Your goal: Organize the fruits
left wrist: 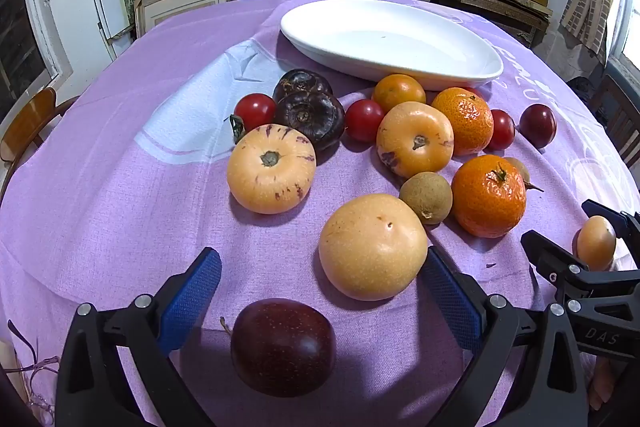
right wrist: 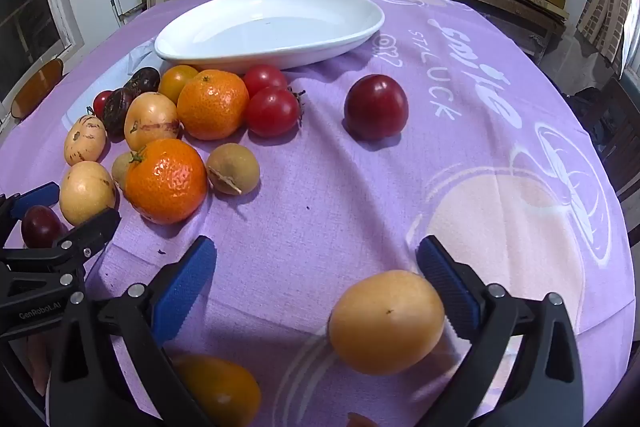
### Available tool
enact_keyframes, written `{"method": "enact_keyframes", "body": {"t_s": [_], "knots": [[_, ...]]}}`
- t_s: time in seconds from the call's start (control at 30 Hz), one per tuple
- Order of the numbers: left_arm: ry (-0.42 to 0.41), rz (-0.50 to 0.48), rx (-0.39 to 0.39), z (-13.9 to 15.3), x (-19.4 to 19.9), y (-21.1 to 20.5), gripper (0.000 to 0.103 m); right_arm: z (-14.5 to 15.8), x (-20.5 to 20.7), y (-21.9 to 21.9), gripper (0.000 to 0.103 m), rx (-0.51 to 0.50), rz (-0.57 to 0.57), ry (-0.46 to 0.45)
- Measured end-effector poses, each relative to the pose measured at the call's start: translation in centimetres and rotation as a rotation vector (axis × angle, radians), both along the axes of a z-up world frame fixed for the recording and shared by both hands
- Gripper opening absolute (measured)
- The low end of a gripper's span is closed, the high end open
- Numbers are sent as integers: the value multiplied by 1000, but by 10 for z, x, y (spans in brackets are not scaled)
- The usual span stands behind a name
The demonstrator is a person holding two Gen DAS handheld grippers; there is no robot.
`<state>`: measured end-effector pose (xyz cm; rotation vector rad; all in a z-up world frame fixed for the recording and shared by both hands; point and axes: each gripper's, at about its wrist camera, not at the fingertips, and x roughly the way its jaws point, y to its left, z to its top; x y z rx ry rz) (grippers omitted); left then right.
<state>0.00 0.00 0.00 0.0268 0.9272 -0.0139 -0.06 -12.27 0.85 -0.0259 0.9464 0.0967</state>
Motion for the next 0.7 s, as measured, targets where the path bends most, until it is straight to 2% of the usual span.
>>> {"method": "enact_keyframes", "body": {"t_s": [0.7], "knots": [[0,-1,2,0,0,0,100,0,2,-3,99,0,32,12]]}}
